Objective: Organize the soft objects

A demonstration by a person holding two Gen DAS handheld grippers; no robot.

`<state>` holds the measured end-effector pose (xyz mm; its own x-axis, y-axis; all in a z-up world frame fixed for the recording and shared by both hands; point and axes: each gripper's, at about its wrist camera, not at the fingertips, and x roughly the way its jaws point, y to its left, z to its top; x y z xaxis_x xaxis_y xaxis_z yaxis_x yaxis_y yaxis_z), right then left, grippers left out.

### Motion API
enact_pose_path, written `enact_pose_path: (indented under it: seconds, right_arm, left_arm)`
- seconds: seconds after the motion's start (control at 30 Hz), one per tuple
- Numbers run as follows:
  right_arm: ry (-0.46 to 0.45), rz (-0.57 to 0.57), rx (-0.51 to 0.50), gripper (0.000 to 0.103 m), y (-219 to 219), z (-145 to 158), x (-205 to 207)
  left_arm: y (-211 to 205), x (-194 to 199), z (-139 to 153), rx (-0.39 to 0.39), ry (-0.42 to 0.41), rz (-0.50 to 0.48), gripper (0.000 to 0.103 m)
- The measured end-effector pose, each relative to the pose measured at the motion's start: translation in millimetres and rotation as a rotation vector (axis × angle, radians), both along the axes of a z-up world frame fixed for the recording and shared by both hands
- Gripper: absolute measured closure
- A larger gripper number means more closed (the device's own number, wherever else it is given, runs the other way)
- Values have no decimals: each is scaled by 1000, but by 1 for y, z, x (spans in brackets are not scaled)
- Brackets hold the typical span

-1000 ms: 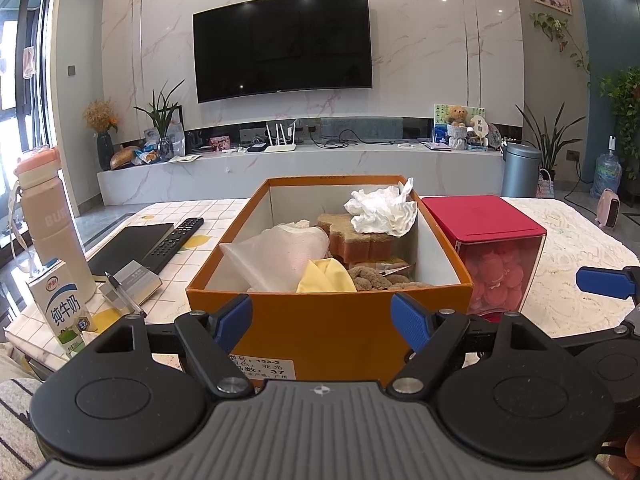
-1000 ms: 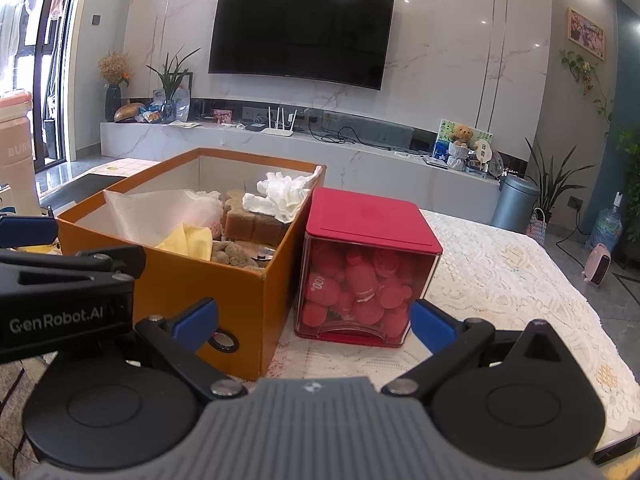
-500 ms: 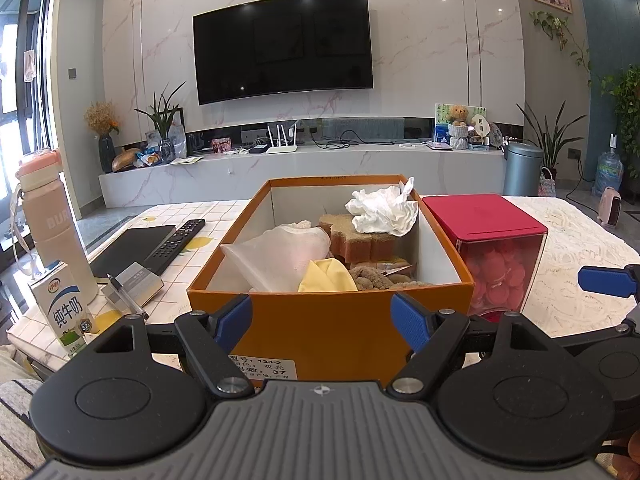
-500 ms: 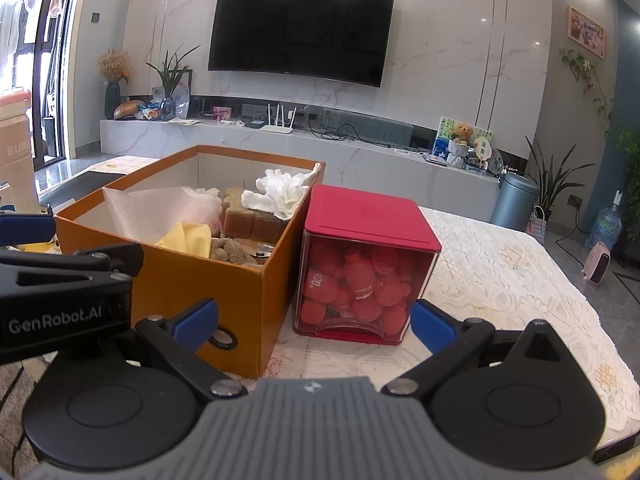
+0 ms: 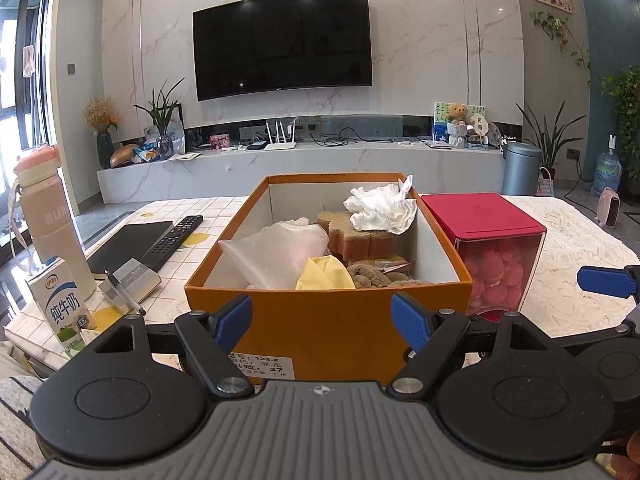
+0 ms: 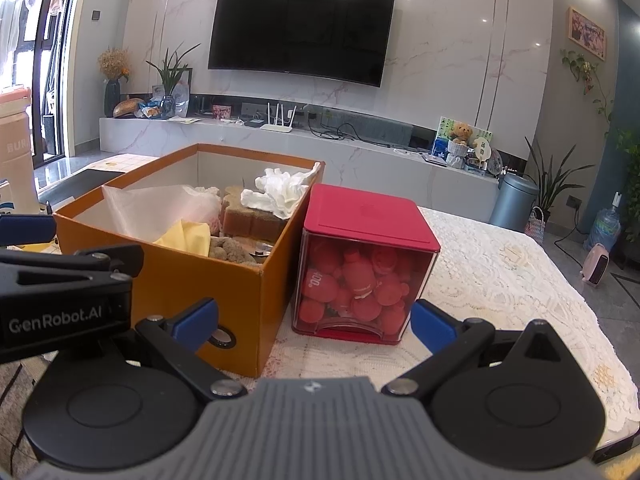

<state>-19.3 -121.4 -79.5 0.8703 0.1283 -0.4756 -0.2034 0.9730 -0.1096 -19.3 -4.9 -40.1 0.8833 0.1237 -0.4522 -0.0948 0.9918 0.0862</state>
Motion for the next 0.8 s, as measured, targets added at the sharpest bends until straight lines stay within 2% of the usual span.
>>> enact_pose_path:
  seconds: [0.8]
  right_arm:
    - [14, -6, -5, 3, 0, -1, 1]
  left_arm:
    - [1, -1, -2, -25, 26, 3, 10]
